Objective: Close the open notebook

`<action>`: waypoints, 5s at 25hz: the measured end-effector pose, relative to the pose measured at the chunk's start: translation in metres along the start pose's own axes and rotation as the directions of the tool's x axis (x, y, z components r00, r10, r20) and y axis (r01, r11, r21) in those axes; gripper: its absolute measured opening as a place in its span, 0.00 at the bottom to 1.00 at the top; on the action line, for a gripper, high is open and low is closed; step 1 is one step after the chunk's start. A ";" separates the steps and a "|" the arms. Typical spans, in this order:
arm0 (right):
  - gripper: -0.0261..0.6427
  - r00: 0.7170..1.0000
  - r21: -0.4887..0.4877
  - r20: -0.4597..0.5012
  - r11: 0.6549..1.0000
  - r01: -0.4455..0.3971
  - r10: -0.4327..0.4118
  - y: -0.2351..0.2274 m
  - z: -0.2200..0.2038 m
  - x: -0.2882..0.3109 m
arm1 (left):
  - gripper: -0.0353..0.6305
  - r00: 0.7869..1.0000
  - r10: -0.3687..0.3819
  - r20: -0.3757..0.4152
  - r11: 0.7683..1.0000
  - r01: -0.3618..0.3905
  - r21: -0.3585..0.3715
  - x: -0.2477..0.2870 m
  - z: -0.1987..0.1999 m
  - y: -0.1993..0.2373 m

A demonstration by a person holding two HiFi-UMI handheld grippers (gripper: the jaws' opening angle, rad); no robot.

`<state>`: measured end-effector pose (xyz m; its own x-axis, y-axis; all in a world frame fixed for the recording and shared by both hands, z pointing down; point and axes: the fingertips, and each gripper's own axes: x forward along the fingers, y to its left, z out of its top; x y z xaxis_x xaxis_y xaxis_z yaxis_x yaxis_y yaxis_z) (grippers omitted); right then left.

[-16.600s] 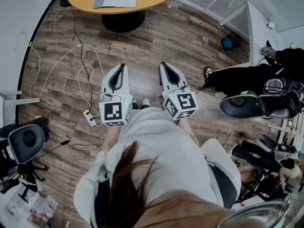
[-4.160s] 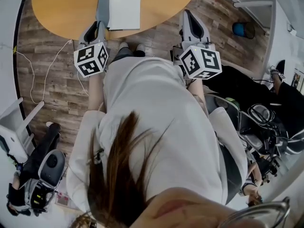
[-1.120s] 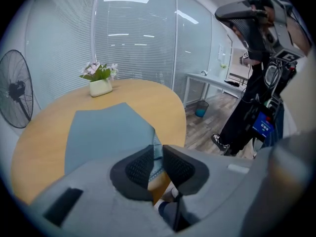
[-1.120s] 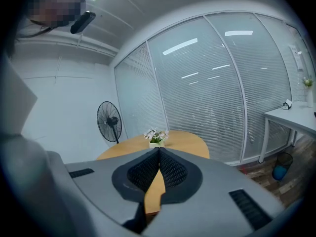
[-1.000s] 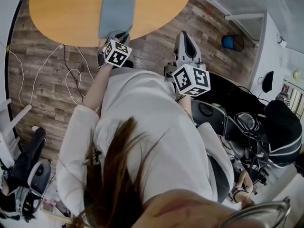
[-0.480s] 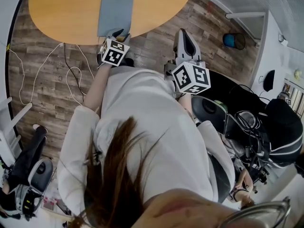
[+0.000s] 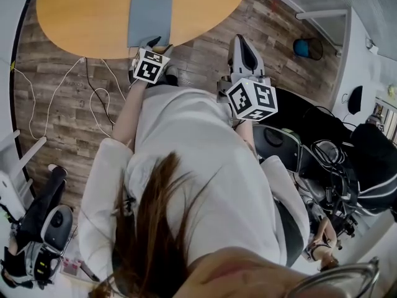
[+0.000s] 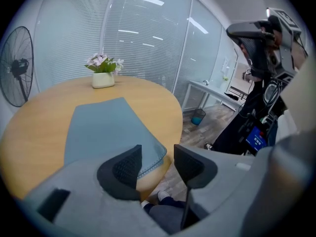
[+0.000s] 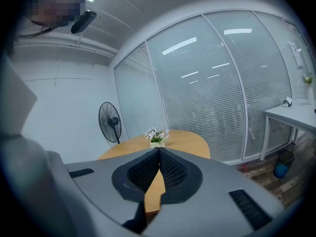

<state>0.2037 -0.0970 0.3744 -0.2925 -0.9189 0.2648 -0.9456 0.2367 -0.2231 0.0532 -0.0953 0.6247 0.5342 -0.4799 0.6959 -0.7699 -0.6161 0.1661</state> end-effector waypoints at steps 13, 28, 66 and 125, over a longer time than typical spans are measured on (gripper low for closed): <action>0.04 1.000 0.003 0.023 1.000 0.001 -0.001 -0.005 0.007 -0.009 | 0.38 0.998 0.020 0.056 0.998 -0.017 -0.054 -0.016 0.014 0.000; 0.04 0.998 -0.002 0.060 1.000 -0.018 0.018 -0.004 0.015 -0.016 | 0.17 0.993 0.088 0.077 0.995 -0.084 -0.048 -0.022 0.020 0.008; 0.04 0.997 -0.032 0.059 0.998 0.058 -0.056 0.015 0.033 -0.004 | 0.08 0.909 0.115 0.400 0.993 -0.111 -0.033 -0.122 0.160 0.055; 0.04 0.993 -0.098 0.112 0.995 0.034 -0.023 0.100 0.068 0.046 | 0.08 0.726 0.263 0.635 0.965 -0.198 -0.174 -0.306 0.174 0.137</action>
<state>0.1052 -0.1376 0.3001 -0.2531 -0.9536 0.1629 -0.9643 0.2352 -0.1214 -0.1550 -0.1418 0.3132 0.4068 -0.9075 0.1049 -0.9091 -0.3909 0.1442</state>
